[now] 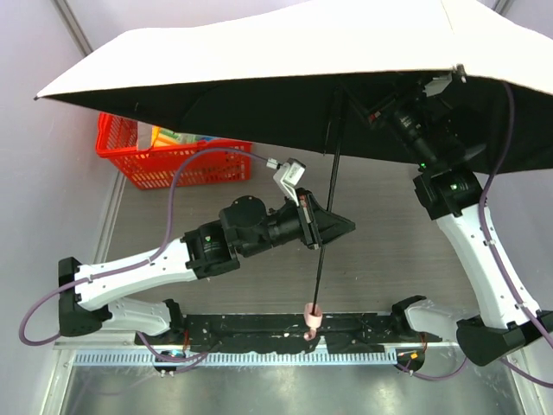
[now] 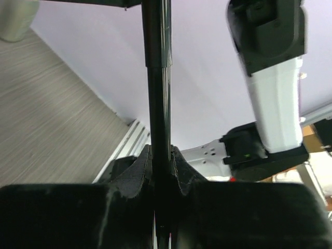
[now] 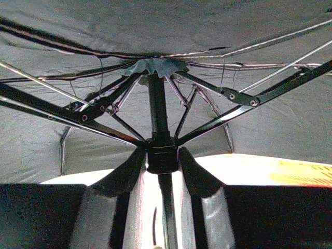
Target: Put away the umbrella
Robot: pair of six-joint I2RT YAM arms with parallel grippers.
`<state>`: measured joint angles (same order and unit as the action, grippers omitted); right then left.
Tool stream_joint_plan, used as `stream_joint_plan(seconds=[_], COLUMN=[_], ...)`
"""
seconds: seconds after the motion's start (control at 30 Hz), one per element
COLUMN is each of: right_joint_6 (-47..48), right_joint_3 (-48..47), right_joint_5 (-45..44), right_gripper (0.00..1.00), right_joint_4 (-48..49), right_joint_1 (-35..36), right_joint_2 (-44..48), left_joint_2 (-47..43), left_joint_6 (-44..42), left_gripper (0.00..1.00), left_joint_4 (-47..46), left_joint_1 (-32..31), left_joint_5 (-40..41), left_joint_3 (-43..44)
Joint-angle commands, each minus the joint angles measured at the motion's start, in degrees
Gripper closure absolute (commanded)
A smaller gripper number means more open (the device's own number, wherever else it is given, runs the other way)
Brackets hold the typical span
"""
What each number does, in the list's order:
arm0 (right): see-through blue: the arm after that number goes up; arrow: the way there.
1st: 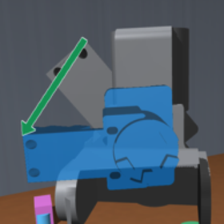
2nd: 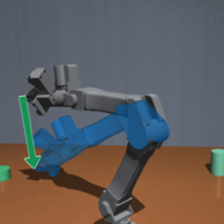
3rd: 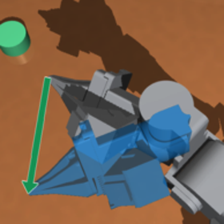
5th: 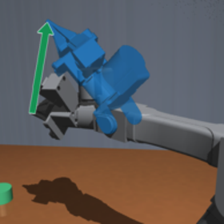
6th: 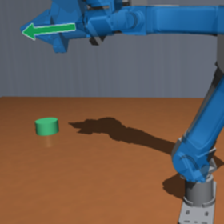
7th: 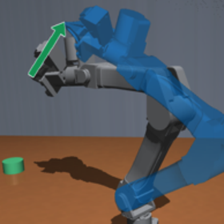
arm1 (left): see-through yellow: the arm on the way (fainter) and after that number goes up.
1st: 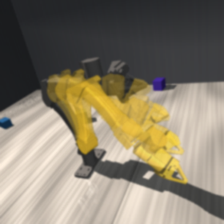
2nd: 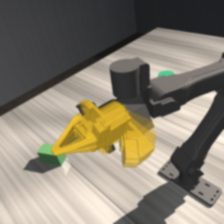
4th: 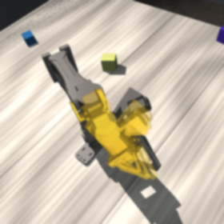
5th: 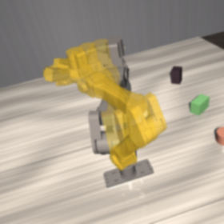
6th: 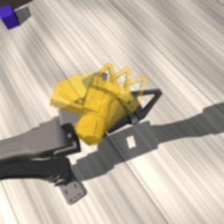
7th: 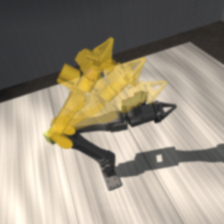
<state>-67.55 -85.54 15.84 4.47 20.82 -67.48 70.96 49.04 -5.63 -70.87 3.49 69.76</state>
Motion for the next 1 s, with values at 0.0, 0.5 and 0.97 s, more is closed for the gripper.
stream_joint_plan(seconds=[0.0,0.5,0.97], right_joint_6=[-5.75,-0.21,-11.55], right_joint_3=[6.31,27.41,47.92], right_joint_5=[7.19,12.82,11.85], right_gripper=[0.99,0.99,0.99], right_joint_4=[-10.46,-4.84,11.18], right_joint_1=[0.10,0.71,3.61], right_joint_2=[5.95,23.09,32.15], left_joint_2=[0.23,6.21,11.39], left_joint_6=[-7.91,-7.21,4.84], left_gripper=[1.00,1.00,1.00], left_joint_4=[2.39,-2.01,-8.53], left_joint_1=[2.92,6.27,7.06], left_joint_5=[6.98,3.11,-7.97], left_joint_3=[2.67,8.55,15.32])
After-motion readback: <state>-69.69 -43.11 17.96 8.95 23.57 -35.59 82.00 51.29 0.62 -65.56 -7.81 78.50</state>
